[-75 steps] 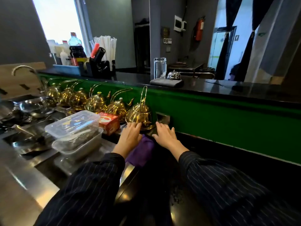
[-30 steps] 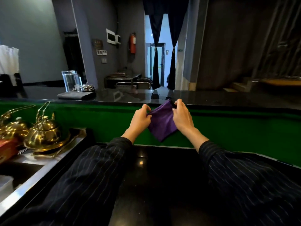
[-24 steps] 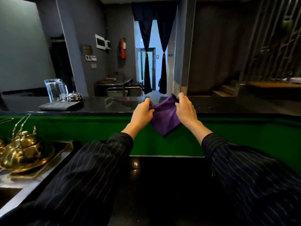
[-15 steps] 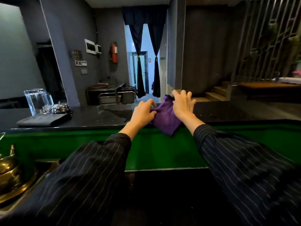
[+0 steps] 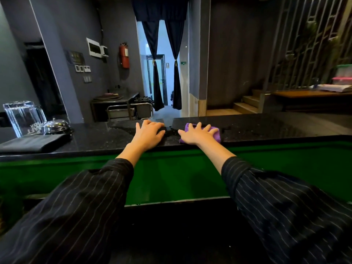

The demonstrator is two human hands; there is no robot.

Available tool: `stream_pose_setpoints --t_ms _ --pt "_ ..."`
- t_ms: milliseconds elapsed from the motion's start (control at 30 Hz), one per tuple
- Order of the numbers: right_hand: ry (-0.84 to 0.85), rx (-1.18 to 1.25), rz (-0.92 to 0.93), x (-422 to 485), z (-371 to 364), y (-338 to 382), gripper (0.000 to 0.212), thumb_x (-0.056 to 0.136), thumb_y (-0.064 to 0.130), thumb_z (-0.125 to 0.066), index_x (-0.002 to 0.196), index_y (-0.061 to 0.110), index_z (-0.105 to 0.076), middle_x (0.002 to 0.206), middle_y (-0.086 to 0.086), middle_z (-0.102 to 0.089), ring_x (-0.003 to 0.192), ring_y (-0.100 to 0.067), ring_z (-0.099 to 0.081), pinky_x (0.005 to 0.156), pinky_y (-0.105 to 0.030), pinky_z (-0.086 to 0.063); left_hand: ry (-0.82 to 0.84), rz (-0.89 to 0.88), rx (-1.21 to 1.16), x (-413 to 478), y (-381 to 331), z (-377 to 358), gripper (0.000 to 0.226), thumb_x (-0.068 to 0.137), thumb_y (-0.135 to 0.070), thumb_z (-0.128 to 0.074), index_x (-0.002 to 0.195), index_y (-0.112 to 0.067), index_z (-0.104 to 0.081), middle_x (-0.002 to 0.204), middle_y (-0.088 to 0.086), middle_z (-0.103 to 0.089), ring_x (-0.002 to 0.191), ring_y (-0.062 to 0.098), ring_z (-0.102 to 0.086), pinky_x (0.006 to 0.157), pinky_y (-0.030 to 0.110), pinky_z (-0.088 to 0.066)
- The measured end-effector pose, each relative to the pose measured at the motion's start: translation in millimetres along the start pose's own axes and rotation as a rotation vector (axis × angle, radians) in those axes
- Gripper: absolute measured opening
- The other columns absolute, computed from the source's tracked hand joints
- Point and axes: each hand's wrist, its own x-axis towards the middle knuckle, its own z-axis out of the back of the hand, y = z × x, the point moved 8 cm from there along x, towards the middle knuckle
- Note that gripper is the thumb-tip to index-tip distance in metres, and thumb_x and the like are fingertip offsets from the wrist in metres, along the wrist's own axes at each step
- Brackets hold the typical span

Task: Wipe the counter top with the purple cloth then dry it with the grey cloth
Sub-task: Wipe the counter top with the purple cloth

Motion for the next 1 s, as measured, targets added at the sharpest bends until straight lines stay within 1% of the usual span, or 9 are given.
stream_pose_setpoints --t_ms 167,367,500,567,633,700,767,867,1000 --pt "0.094 -0.024 0.033 21 2 -11 0.067 0.093 0.069 -0.016 0.153 0.042 -0.005 0.164 -0.009 0.011 0.148 -0.045 0.007 0.114 -0.066 0.004 0.060 -0.020 0.021 1 -2 -11 0.043 0.099 -0.038 -0.031 0.140 -0.029 -0.043 0.145 0.001 -0.046 0.140 0.023 -0.026 0.115 0.061 -0.006" --pt "0.079 -0.030 0.124 47 -2 18 0.057 0.097 0.060 -0.016 0.152 0.047 -0.005 0.164 -0.009 0.007 0.151 -0.037 0.002 0.116 -0.061 0.002 -0.036 -0.033 0.046 8 0 -7 0.042 0.098 -0.035 -0.032 0.134 -0.025 -0.051 0.138 0.001 -0.054 0.134 0.023 -0.035 0.114 0.058 -0.016" --pt "0.110 -0.048 0.251 44 -9 38 0.056 0.096 0.061 -0.012 0.151 0.050 -0.003 0.165 -0.007 0.004 0.151 -0.033 -0.002 0.118 -0.061 0.000 -0.142 -0.068 0.007 6 4 4 0.042 0.094 -0.036 -0.038 0.128 -0.020 -0.056 0.135 0.004 -0.057 0.130 0.025 -0.041 0.108 0.055 -0.028" --pt "0.120 -0.062 0.321 40 -11 37 0.057 0.096 0.061 -0.013 0.151 0.049 -0.003 0.165 -0.006 0.002 0.151 -0.032 -0.004 0.118 -0.059 -0.002 -0.120 -0.110 0.025 -1 12 7 0.056 0.090 -0.050 -0.033 0.136 -0.021 -0.048 0.144 0.002 -0.048 0.136 0.023 -0.034 0.111 0.055 -0.023" --pt "0.117 -0.061 0.337 41 -9 29 0.059 0.096 0.063 -0.017 0.152 0.048 -0.004 0.165 -0.006 0.003 0.151 -0.034 -0.005 0.117 -0.058 -0.003 -0.027 -0.116 0.097 -14 33 8 0.080 0.082 -0.071 -0.024 0.147 -0.026 -0.027 0.157 -0.001 -0.025 0.145 0.022 -0.018 0.115 0.060 -0.009" --pt "0.100 -0.064 0.291 44 -6 21 0.069 0.093 0.069 -0.023 0.154 0.042 -0.005 0.164 -0.010 0.005 0.151 -0.037 -0.005 0.117 -0.059 -0.004 0.052 -0.038 0.150 -31 65 11 0.105 0.068 -0.089 -0.016 0.152 -0.027 -0.006 0.161 -0.002 -0.001 0.148 0.023 -0.003 0.115 0.061 -0.002" --pt "0.051 -0.030 0.212 47 -3 20 0.083 0.089 0.072 -0.032 0.156 0.028 -0.009 0.163 -0.016 0.001 0.150 -0.039 -0.008 0.117 -0.058 -0.006 0.139 0.087 0.181 -45 91 12 0.126 0.053 -0.098 -0.008 0.152 -0.020 0.004 0.161 0.005 0.009 0.149 0.026 0.001 0.117 0.058 0.000" --pt "-0.064 0.054 0.117 51 2 29 0.088 0.088 0.066 -0.043 0.152 0.009 -0.024 0.159 -0.019 -0.013 0.145 -0.042 -0.019 0.116 -0.059 -0.010 0.205 0.148 0.263 -52 97 10 0.140 0.047 -0.100 -0.009 0.151 -0.006 -0.001 0.160 0.015 0.003 0.148 0.029 -0.005 0.119 0.053 -0.003" --pt "-0.075 0.076 0.139 51 2 47 0.064 0.094 0.043 -0.049 0.145 0.005 -0.037 0.154 -0.017 -0.019 0.140 -0.043 -0.027 0.116 -0.059 -0.015 0.203 0.193 0.314 -52 97 12 0.142 0.047 -0.101 -0.013 0.148 -0.001 -0.017 0.157 0.020 -0.017 0.146 0.031 -0.017 0.119 0.051 -0.011"
